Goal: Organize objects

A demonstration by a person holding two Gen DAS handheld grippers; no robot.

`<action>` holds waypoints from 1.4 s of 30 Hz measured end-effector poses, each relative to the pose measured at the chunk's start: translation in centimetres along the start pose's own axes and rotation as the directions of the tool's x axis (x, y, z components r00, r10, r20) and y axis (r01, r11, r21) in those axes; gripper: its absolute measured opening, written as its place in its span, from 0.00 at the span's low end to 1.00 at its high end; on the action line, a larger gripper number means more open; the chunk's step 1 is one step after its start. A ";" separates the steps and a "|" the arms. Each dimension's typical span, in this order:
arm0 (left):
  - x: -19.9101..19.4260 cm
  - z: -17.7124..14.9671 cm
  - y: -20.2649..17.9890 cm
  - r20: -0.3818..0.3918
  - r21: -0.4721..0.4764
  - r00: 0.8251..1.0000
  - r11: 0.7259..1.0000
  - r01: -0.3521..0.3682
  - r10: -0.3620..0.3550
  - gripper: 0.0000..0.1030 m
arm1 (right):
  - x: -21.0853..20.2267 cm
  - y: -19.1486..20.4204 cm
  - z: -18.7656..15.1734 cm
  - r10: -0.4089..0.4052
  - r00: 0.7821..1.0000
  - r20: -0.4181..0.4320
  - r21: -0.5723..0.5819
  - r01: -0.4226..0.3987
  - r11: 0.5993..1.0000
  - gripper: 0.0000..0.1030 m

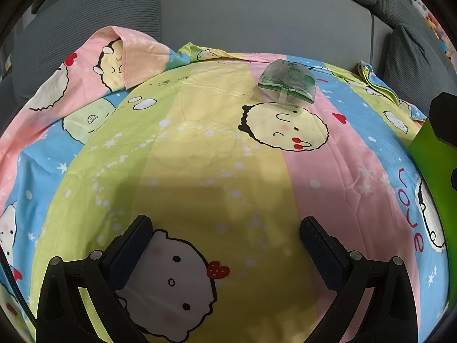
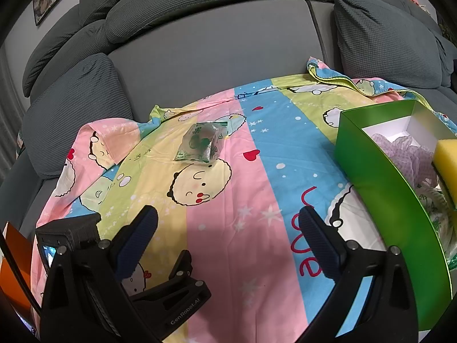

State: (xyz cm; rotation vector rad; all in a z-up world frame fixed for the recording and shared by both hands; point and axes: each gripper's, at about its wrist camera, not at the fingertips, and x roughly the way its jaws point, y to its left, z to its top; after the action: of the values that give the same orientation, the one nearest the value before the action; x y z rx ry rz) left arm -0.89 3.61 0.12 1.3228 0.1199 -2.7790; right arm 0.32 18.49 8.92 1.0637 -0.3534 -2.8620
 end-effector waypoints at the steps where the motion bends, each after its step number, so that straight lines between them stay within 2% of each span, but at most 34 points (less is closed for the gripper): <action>1: 0.0 0.0 0.0 0.000 0.000 1.000 1.000 0.000 0.000 0.99 | 0.0 0.0 0.0 0.000 1.000 0.000 -0.001 0.000 1.000 0.96; 42: 0.0 0.0 -0.1 0.000 -0.001 1.000 1.000 -0.001 0.001 0.99 | -0.1 -0.3 0.0 -0.003 1.000 -0.003 0.001 0.003 1.000 0.96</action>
State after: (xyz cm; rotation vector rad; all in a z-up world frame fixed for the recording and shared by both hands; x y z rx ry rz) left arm -0.84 3.67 0.11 1.3219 0.1198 -2.7780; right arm 0.39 18.84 8.93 1.0696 -0.3534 -2.8624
